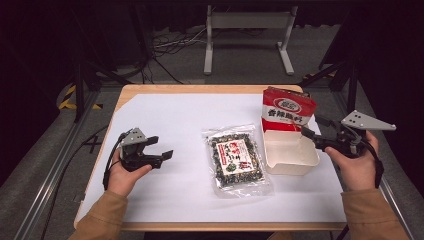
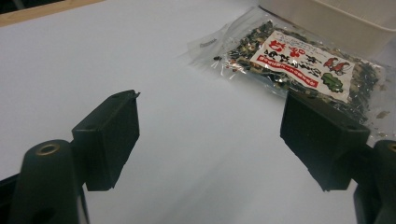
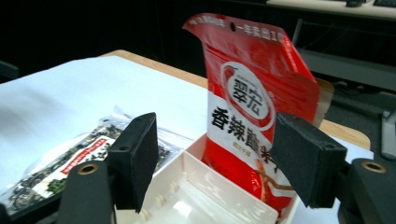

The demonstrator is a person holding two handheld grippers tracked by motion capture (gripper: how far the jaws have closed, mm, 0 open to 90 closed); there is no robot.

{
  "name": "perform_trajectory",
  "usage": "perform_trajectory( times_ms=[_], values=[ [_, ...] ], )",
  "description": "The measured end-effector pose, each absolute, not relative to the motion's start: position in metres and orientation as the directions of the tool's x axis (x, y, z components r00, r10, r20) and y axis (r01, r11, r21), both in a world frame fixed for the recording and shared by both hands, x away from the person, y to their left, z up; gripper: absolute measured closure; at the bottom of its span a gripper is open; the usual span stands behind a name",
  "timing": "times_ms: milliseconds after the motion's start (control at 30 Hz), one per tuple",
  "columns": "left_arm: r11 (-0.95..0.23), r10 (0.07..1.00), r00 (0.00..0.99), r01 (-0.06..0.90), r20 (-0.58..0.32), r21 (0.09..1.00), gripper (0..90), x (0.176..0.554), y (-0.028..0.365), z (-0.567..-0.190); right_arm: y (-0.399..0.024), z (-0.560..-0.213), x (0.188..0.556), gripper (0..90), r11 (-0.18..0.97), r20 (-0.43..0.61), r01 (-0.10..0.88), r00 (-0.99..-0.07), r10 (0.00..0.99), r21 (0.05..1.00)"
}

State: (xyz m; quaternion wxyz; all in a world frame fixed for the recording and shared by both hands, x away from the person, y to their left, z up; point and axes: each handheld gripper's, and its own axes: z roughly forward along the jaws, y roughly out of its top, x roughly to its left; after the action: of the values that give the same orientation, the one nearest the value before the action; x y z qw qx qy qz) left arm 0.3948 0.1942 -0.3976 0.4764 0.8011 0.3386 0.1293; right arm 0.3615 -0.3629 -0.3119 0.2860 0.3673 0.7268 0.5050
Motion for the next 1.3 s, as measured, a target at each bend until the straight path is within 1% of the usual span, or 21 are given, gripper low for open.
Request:
perform_trajectory(
  times_ms=[167,233,367,400,433,500,567,667,833,1000,1033,1067,1100,1133,1200,1267,1300],
  values=[
    [-0.323,0.660,0.743,0.419,-0.116,0.849,21.1,0.397,0.190,-0.394,-0.357,-0.314,0.349,34.3,0.229,-0.049,0.232,-0.592,0.804,0.945],
    [-0.322,0.659,0.743,0.424,-0.121,0.846,21.5,0.397,0.188,-0.390,-0.348,-0.316,0.340,34.3,0.245,-0.055,0.221,-0.625,0.778,0.944],
    [-0.320,0.678,0.722,0.460,-0.139,0.828,21.0,0.400,0.186,-0.388,-0.339,-0.320,0.335,34.2,0.266,-0.064,0.211,-0.659,0.750,0.941],
    [-0.314,0.674,0.723,0.466,-0.151,0.827,21.0,0.400,0.185,-0.389,-0.336,-0.322,0.334,34.1,0.266,-0.064,0.205,-0.668,0.742,0.942],
    [-0.316,0.669,0.727,0.467,-0.155,0.826,23.1,0.401,0.184,-0.390,-0.331,-0.325,0.334,33.8,0.270,-0.067,0.199,-0.677,0.733,0.942],
    [-0.327,0.667,0.730,0.470,-0.152,0.820,24.3,0.404,0.180,-0.391,-0.329,-0.326,0.334,33.7,0.278,-0.078,0.189,-0.683,0.726,0.942],
    [-0.330,0.659,0.736,0.471,-0.158,0.818,24.1,0.406,0.176,-0.391,-0.325,-0.327,0.333,33.7,0.285,-0.085,0.178,-0.694,0.715,0.942],
    [-0.340,0.646,0.746,0.473,-0.164,0.813,24.2,0.410,0.167,-0.393,-0.322,-0.327,0.330,33.7,0.288,-0.087,0.175,-0.699,0.710,0.941],
    [-0.341,0.617,0.753,0.516,-0.227,0.786,22.5,0.418,0.148,-0.398,-0.321,-0.326,0.327,33.8,0.291,-0.098,0.163,-0.700,0.708,0.943],
    [-0.346,0.604,0.758,0.527,-0.246,0.776,21.9,0.424,0.132,-0.403,-0.320,-0.325,0.323,33.8,0.302,-0.123,0.138,-0.699,0.705,0.943],
    [-0.346,0.606,0.747,0.557,-0.273,0.755,23.6,0.425,0.130,-0.403,-0.320,-0.325,0.323,33.8,0.307,-0.130,0.134,-0.698,0.704,0.942],
    [-0.347,0.599,0.750,0.558,-0.280,0.754,28.8,0.426,0.129,-0.404,-0.319,-0.324,0.322,33.8,0.311,-0.136,0.130,-0.698,0.703,0.941],
    [-0.341,0.601,0.743,0.573,-0.295,0.745,31.5,0.426,0.127,-0.405,-0.319,-0.324,0.322,33.8,0.313,-0.139,0.128,-0.698,0.702,0.941],
    [-0.345,0.596,0.746,0.572,-0.297,0.744,32.3,0.426,0.125,-0.407,-0.319,-0.324,0.322,33.8,0.318,-0.145,0.124,-0.699,0.701,0.940],
    [-0.343,0.603,0.741,0.574,-0.295,0.743,27.3,0.428,0.121,-0.410,-0.318,-0.324,0.321,33.8,0.323,-0.151,0.119,-0.699,0.699,0.939],
    [-0.335,0.591,0.740,0.586,-0.319,0.738,26.3,0.428,0.116,-0.413,-0.318,-0.324,0.321,33.8,0.328,-0.159,0.115,-0.697,0.699,0.938],
    [-0.342,0.591,0.742,0.586,-0.317,0.734,26.4,0.429,0.112,-0.415,-0.318,-0.324,0.320,33.8,0.328,-0.160,0.114,-0.697,0.699,0.938]
  ],
)
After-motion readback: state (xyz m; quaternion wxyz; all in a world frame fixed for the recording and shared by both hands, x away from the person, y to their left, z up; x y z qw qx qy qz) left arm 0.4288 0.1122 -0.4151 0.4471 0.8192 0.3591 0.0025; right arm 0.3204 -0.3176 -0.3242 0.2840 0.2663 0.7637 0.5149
